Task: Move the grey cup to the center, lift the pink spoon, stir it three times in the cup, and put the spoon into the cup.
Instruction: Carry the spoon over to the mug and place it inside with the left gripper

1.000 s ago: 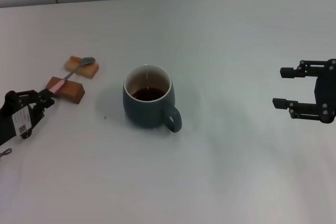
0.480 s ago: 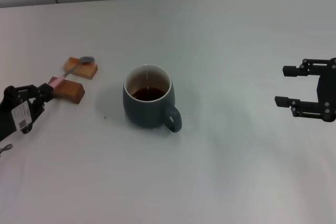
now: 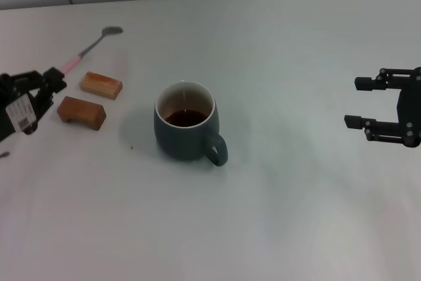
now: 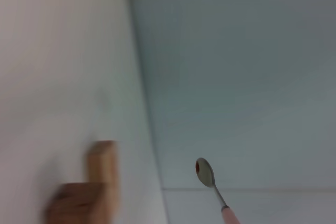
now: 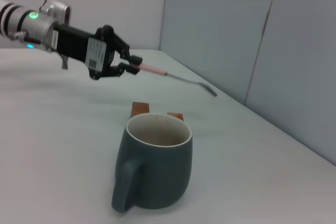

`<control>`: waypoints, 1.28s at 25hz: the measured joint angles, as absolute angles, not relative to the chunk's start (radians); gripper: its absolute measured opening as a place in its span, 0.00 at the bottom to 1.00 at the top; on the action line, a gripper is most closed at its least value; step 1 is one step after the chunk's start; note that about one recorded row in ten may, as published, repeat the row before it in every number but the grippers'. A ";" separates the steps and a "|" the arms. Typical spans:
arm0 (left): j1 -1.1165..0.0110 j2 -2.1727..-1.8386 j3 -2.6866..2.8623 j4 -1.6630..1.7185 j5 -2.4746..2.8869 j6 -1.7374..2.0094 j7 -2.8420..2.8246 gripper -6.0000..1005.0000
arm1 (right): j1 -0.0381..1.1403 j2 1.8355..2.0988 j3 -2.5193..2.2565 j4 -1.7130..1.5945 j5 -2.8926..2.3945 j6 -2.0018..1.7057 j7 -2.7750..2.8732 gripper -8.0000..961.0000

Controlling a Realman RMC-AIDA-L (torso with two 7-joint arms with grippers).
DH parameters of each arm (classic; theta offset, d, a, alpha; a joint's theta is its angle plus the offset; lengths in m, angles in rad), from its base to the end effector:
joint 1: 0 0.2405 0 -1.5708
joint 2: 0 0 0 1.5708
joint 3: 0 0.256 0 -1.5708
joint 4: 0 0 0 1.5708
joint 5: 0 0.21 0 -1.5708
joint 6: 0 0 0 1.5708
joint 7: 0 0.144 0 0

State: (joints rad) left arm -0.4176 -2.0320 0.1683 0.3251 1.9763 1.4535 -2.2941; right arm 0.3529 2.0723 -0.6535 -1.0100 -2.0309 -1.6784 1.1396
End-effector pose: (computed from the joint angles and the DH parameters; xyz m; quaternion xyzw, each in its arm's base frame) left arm -0.3451 0.2983 0.0199 -0.4865 -0.7291 -0.4746 0.0801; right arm 0.2891 0.2998 0.0646 -0.9618 0.0445 0.1540 0.2221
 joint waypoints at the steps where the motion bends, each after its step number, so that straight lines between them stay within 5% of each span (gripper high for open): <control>1: -0.428 -2.022 0.173 0.330 1.978 1.478 -2.294 0.14 | 0.354 2.072 -0.653 -1.009 -2.031 -1.678 1.140 0.68; 13: -0.465 -1.936 0.334 0.615 1.991 1.658 -2.437 0.14 | 0.366 2.072 -0.653 -1.008 -2.034 -1.666 1.146 0.68; 15: -0.482 -1.879 0.383 0.631 1.992 1.694 -2.458 0.14 | 0.371 2.072 -0.653 -1.009 -2.034 -1.663 1.146 0.68; 20: -0.513 -1.811 0.434 0.652 1.990 1.765 -2.458 0.14 | 0.376 2.072 -0.654 -1.009 -2.034 -1.656 1.146 0.68; 32: -0.579 -1.780 0.564 0.917 2.002 1.927 -2.442 0.14 | 0.384 2.070 -0.654 -1.011 -2.034 -1.649 1.147 0.68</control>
